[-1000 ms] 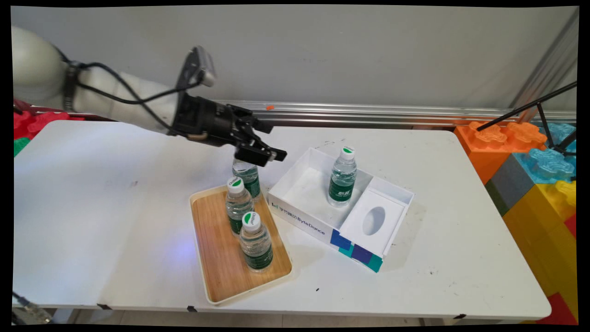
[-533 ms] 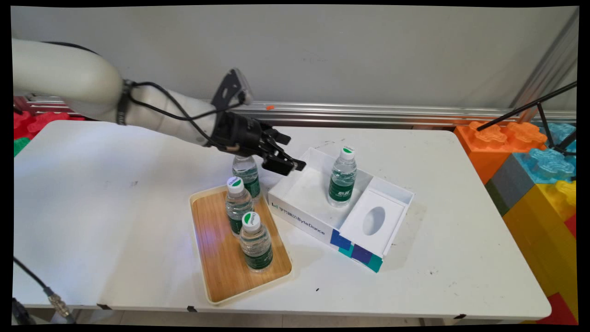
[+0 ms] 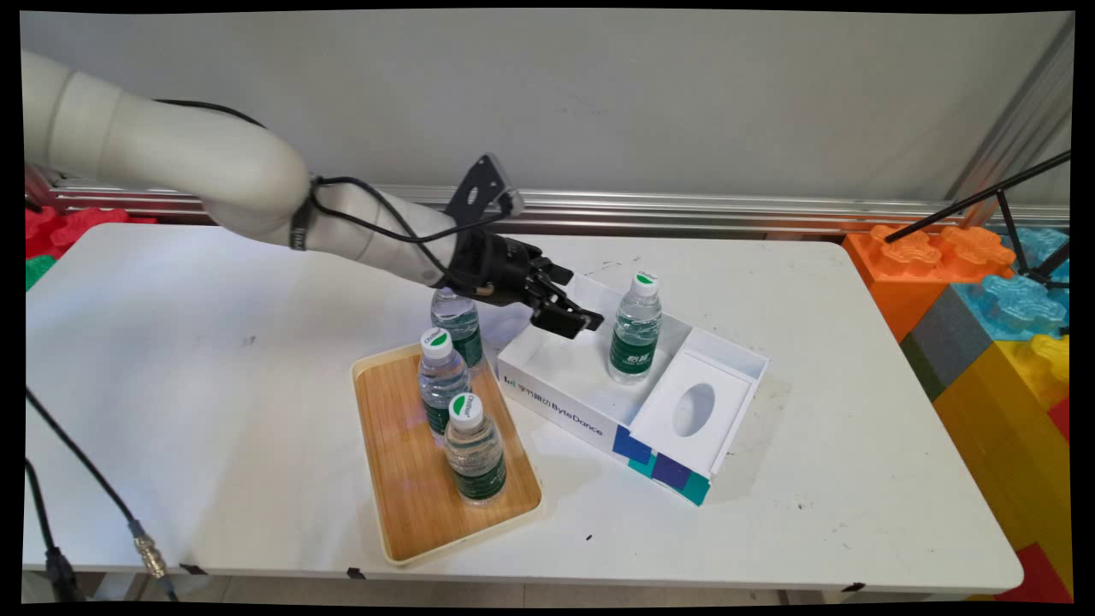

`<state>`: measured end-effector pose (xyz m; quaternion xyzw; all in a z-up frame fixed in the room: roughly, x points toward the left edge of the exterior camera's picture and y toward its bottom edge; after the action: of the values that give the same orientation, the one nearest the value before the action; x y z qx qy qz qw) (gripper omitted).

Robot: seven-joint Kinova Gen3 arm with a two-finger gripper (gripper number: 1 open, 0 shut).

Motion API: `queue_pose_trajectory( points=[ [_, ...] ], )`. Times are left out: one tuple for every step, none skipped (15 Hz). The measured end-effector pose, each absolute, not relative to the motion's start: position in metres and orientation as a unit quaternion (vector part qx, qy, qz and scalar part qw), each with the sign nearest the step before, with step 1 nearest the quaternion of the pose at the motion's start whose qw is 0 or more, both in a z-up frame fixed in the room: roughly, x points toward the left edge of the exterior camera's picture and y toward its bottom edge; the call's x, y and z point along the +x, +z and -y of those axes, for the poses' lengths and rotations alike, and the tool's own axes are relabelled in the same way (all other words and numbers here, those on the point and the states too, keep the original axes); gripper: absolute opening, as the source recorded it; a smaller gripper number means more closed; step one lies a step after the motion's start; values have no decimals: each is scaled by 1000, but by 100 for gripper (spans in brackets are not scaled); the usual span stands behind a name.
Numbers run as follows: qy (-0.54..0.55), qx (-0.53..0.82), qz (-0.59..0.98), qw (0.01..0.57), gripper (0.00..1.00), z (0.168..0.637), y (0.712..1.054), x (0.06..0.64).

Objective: Pick up the green bottle from the white box

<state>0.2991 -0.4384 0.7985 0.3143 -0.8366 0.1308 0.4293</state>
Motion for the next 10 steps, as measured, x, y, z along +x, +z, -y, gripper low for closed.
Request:
queue_pose_trajectory(
  points=[
    [130,315,836,430,100,440,797,297],
    [128,315,836,431,100,443,795,293],
    [127,316,836,431,100,444,793,290],
    [125,316,835,432,100,446,791,287],
    [124,316,835,434,100,448,789,282],
    [122,316,834,435,100,450,787,278],
    [120,316,834,436,100,452,785,274],
    [119,316,834,437,100,453,784,272],
    [118,316,833,438,100,454,783,269],
    [117,316,833,439,100,455,782,266]
  ],
)
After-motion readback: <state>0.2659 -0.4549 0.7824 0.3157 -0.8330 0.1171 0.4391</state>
